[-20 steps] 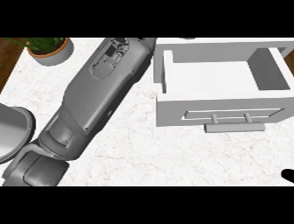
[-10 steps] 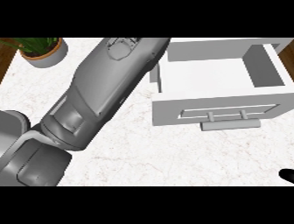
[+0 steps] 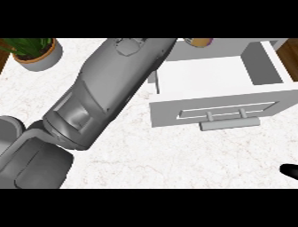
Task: Pick up the can, place it into the drawer and close the drawer
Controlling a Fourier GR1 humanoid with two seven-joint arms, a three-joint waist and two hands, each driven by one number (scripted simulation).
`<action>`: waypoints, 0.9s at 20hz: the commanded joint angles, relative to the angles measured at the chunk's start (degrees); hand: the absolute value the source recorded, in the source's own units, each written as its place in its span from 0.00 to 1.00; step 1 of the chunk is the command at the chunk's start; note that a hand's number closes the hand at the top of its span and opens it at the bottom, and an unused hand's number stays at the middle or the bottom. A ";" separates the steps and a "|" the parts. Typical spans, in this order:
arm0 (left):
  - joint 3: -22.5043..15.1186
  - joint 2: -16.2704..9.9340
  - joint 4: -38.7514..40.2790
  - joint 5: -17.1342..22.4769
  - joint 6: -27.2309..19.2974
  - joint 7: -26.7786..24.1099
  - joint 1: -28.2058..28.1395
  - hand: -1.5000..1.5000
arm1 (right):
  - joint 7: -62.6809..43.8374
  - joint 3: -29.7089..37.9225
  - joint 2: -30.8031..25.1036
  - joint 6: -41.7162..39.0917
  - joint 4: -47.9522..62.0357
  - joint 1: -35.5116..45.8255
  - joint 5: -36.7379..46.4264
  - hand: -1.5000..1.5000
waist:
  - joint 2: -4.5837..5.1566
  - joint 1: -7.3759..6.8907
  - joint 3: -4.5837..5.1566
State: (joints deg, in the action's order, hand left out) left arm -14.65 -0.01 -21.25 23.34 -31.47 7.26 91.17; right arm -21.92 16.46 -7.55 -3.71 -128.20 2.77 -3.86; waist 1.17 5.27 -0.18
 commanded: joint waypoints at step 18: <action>-1.47 0.01 3.21 9.50 -4.91 -7.04 0.69 0.00 | 10.07 -7.98 -9.51 -4.43 7.59 7.39 18.56 0.00 | 0.84 -0.90 0.04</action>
State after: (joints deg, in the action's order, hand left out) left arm -16.94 0.00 -18.44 31.38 -37.06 2.31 92.37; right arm -14.67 10.82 -14.86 -7.43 -124.06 8.12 9.23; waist 1.77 5.31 -0.16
